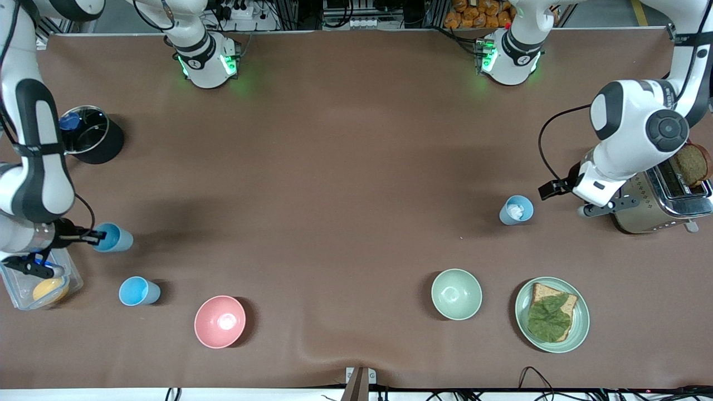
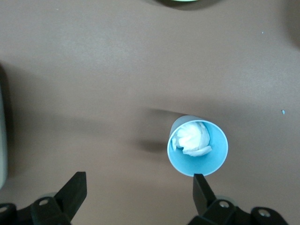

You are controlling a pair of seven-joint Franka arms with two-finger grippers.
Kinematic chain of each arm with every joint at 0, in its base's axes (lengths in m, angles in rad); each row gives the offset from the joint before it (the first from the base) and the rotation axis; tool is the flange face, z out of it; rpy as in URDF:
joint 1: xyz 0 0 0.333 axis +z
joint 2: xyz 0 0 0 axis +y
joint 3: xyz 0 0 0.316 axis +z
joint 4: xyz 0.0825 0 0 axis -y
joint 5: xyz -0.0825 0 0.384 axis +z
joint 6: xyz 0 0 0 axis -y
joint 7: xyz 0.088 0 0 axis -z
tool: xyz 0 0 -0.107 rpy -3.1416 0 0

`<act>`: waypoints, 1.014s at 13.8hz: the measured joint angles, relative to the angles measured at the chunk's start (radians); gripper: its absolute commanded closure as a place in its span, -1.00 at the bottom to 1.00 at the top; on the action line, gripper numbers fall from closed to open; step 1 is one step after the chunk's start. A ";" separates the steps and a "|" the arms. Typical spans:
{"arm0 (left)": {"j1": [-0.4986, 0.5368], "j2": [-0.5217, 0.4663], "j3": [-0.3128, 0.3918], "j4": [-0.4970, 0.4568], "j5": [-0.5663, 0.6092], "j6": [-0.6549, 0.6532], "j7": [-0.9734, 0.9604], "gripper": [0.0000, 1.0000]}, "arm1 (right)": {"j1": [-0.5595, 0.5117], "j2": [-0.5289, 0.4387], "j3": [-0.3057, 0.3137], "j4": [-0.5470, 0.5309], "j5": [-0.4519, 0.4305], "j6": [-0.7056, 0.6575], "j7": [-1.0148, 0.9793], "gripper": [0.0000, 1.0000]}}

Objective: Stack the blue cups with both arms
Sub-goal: 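Grasp the tissue-filled blue cup with the left gripper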

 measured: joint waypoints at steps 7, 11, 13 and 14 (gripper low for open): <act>-0.002 0.082 -0.019 0.000 0.000 0.109 -0.001 -1.00 | 0.004 -0.060 0.002 -0.004 0.000 -0.132 -0.001 1.00; -0.002 0.132 -0.026 0.000 0.000 0.176 -0.001 -0.90 | 0.004 -0.060 0.002 -0.007 0.000 -0.135 -0.002 1.00; -0.002 0.154 -0.030 0.000 0.000 0.193 -0.001 -0.67 | 0.003 -0.060 0.001 -0.007 0.000 -0.136 -0.002 1.00; -0.002 0.163 -0.033 0.000 0.000 0.198 -0.001 -0.59 | 0.003 -0.060 0.001 -0.007 0.000 -0.136 -0.002 1.00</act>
